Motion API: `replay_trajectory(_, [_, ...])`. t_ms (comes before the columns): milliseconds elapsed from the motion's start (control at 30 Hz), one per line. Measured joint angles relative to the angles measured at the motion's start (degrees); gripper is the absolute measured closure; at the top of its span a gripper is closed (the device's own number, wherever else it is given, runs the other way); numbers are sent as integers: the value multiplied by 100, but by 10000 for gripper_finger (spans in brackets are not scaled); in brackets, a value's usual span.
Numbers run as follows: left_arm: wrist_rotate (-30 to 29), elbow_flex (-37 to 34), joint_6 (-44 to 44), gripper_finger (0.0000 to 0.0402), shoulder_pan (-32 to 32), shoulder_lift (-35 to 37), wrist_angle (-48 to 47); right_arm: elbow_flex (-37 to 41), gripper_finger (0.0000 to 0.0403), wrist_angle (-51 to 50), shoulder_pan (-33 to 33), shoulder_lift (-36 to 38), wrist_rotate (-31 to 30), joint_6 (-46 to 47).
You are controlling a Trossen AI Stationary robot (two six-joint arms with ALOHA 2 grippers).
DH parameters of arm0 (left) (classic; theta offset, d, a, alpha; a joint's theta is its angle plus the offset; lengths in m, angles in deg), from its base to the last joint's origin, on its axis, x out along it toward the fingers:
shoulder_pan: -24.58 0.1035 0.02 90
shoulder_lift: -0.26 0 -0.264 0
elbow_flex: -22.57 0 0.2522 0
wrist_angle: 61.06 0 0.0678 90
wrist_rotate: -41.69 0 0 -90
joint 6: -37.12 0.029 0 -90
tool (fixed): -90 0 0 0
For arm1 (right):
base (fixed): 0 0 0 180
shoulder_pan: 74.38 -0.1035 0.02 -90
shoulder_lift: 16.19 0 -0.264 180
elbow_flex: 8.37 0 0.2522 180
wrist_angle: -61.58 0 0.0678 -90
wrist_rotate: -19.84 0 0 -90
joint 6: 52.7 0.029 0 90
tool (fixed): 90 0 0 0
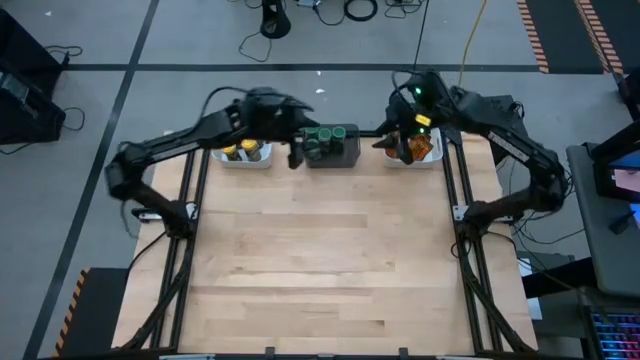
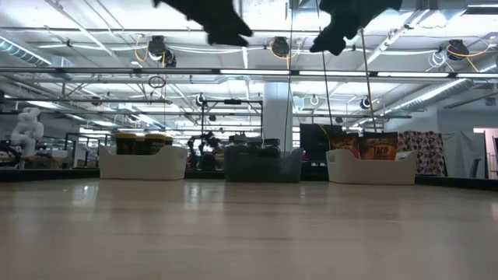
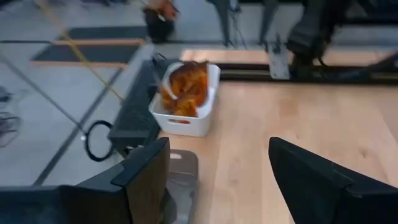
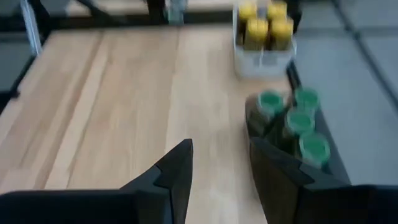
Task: Sort spices by type
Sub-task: Return to Home Position
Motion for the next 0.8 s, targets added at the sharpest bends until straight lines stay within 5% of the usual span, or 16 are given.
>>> replay_trajectory(367, [-700, -2945, -1104, 125, -259, 2347, 1856, 2893, 261, 4201, -782, 1057, 421, 1473])
replay_trajectory(800, [-1137, -4887, -1817, 125, -372, 3633, 2932, 4296, 261, 5047, -1287, 1612, -322, 2009])
